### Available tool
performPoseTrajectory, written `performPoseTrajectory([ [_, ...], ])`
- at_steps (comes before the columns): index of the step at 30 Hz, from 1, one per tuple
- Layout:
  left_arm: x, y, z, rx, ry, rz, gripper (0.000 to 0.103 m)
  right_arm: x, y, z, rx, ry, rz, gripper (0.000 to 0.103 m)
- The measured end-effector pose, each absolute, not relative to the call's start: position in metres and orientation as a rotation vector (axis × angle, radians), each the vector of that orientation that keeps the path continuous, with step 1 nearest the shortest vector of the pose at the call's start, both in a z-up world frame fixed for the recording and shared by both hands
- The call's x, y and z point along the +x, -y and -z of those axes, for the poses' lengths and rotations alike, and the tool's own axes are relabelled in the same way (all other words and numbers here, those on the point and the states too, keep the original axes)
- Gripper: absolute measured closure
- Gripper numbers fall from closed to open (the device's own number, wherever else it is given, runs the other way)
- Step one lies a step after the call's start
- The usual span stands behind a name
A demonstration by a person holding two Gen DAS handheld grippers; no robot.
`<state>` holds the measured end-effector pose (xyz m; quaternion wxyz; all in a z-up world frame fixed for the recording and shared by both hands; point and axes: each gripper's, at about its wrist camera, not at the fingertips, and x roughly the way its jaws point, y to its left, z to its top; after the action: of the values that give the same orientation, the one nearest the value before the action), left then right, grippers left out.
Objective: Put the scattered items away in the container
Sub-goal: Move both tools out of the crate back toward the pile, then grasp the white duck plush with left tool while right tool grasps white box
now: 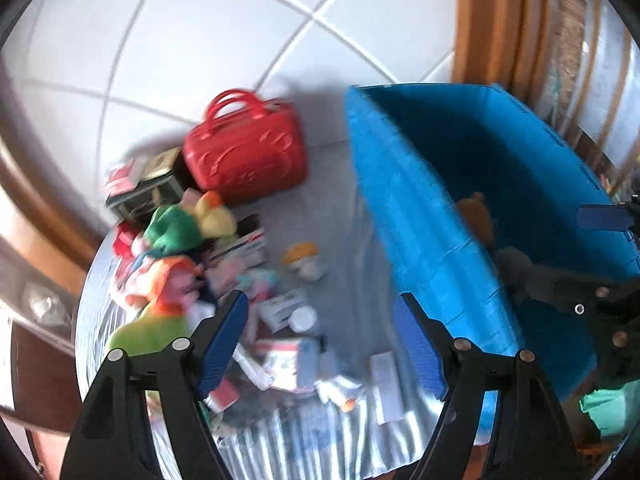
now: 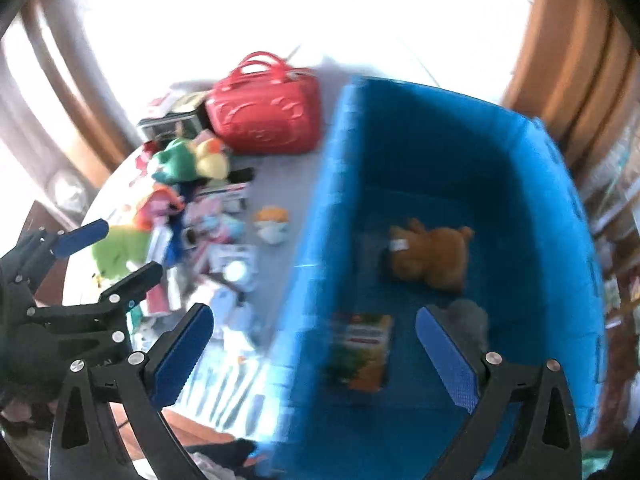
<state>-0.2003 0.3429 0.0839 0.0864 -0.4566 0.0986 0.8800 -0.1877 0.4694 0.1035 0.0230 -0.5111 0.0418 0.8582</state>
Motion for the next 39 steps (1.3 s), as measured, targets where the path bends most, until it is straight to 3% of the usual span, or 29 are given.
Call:
performPoseTrajectory([
  [8,-0.163,-0.240,-0.048,-1.405,-0.214,-2.684,0.027,-0.190,-0.368,-0.063,-1.606,-0.110,-2.738,0.000],
  [16,-0.131,-0.167,0.021,-1.369,-0.151,-2.793,0.027,-0.173,-0.313,0.000,-1.509,-0.146,-2.806,0.000],
  [21,-0.128,-0.157,0.078,-1.456,-0.114,-2.763,0.027,-0.156,-0.293,0.047,-1.446,-0.024,-2.850,0.000],
  [28,-0.123,-0.153,0.172,-1.626,0.060,-2.662,0.028,-0.154,-0.311,0.134,-1.484,-0.165,-2.780,0.000],
  [33,-0.116,-0.171,0.208,-1.630,0.018,-2.690,0.028,-0.142,-0.325,0.194,-1.429,-0.273,-2.706,0.000],
  [36,-0.113,-0.185,0.221,-1.619,-0.020,-2.686,0.028,-0.129,-0.334,0.219,-1.367,-0.339,-2.656,0.014],
  [38,-0.115,-0.199,0.226,-1.599,-0.035,-2.666,0.028,-0.118,-0.344,0.229,-1.315,-0.388,-2.622,0.032],
  [39,-0.117,-0.206,0.227,-1.596,-0.040,-2.654,0.028,-0.113,-0.349,0.233,-1.295,-0.406,-2.602,0.033],
])
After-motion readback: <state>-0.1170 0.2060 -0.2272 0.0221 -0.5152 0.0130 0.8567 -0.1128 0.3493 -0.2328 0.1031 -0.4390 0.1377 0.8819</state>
